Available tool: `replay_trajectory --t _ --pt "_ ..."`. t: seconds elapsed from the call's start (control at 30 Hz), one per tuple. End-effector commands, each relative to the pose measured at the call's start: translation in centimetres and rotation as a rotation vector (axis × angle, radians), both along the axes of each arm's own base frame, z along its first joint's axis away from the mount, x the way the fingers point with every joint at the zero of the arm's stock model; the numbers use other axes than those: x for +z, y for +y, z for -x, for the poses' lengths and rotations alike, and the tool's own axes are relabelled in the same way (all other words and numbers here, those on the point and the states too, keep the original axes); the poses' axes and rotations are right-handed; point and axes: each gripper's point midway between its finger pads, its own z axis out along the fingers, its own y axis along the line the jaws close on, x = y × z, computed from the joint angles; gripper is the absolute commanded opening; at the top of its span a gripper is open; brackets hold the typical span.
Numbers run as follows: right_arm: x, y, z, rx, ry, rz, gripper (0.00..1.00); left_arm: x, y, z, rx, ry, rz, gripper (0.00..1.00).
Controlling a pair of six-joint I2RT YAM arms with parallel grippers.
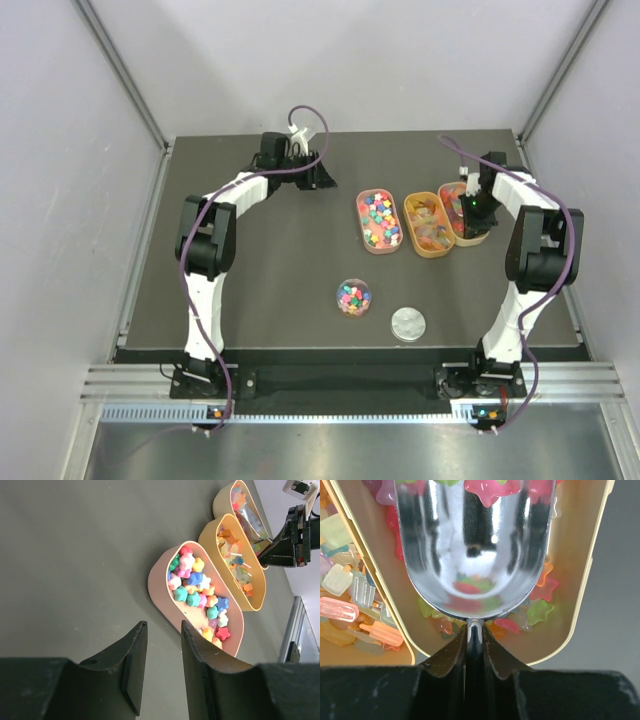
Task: Pack the candies
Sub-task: Scoop the fake candies from the storage box.
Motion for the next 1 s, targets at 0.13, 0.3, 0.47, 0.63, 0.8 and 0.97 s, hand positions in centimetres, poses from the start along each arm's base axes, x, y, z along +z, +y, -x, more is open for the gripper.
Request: replay_trajectory --t 0.13,0.3,0.47,0.63,0.8,0.97 --pt "0.2 1.3 -1.2 0.023 -0.041 -0.062 0.0 1.6 0.3 -0.7 -0.017 -0.081 -0.038 0.38" --pt "0.5 1.3 -1.3 0.028 -0.055 -0.064 0.0 2.4 0.3 -1.2 -0.02 -0.107 -0.04 0.38" --pt "0.1 2.1 -0.9 0.047 -0.084 -0.097 0.0 2.7 0.5 -1.2 -0.029 -0.133 -0.063 0.38" --pt "-0.7 2.5 -0.8 0.053 -0.144 -0.109 0.0 2.6 1.0 -1.5 -0.03 -0.142 -0.079 0.38" --pt "-1.2 2.7 0.5 0.069 -0.17 -0.106 0.0 3.3 1.1 -2.1 -0.021 -0.171 -0.082 0.38" --pt "-0.6 2.4 0.0 0.084 -0.263 -0.076 0.0 4.1 1.0 -2.4 -0.011 -0.191 -0.076 0.38"
